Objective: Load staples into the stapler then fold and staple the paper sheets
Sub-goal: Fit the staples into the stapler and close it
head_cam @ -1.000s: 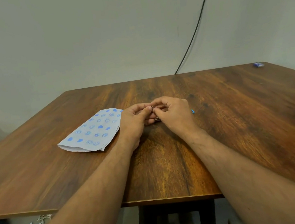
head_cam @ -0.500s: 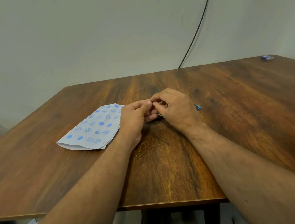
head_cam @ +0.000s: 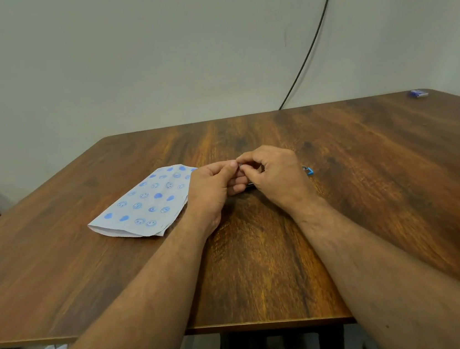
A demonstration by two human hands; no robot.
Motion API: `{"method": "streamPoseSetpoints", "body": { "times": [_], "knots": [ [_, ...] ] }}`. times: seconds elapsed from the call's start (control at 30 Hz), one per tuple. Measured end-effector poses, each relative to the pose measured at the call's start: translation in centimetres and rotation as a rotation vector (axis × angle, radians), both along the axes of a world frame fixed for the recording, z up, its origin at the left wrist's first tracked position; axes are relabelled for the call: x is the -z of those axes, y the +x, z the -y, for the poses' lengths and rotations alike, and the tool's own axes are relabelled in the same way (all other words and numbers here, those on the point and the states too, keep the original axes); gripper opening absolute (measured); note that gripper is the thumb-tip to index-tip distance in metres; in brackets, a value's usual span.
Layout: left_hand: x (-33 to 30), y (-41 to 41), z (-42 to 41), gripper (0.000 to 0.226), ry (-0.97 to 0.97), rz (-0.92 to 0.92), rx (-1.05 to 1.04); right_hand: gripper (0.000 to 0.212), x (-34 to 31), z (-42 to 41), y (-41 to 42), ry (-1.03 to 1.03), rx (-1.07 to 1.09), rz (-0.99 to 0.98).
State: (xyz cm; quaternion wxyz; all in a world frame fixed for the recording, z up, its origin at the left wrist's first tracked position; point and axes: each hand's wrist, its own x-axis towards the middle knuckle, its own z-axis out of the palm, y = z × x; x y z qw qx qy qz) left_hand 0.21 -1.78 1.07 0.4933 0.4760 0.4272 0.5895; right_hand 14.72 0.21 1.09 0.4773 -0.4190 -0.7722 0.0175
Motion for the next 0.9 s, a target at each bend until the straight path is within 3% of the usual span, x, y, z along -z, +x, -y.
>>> {"method": "streamPoseSetpoints", "body": {
  "times": [0.2, 0.3, 0.4, 0.53, 0.67, 0.9],
  "knots": [
    [-0.2, 0.3, 0.4, 0.020, 0.010, -0.087, -0.039, 0.017, -0.1, 0.1, -0.1, 0.034, 0.059, 0.107],
    [-0.1, 0.7, 0.4, 0.021, 0.052, -0.193, -0.162, 0.017, -0.1, 0.0, -0.1, 0.027, 0.103, 0.110],
    [0.3, 1.1, 0.1, 0.019, 0.120, -0.411, -0.386, 0.016, -0.2, -0.2, 0.3, 0.031, 0.176, 0.094],
    [0.1, 1.5, 0.9, 0.026, 0.207, -0.651, -0.505, 0.018, 0.0, -0.3, 0.5, 0.010, 0.225, 0.151],
    [-0.3, 1.8, 1.6, 0.042, 0.184, -0.747, -0.518, 0.020, 0.1, -0.4, 0.3, 0.004, 0.229, 0.280],
    [-0.4, 2.3, 1.6, 0.034, 0.108, -0.994, -0.432, 0.017, 0.2, -0.7, 0.7, -0.025, 0.256, 0.329]
  ]
}}
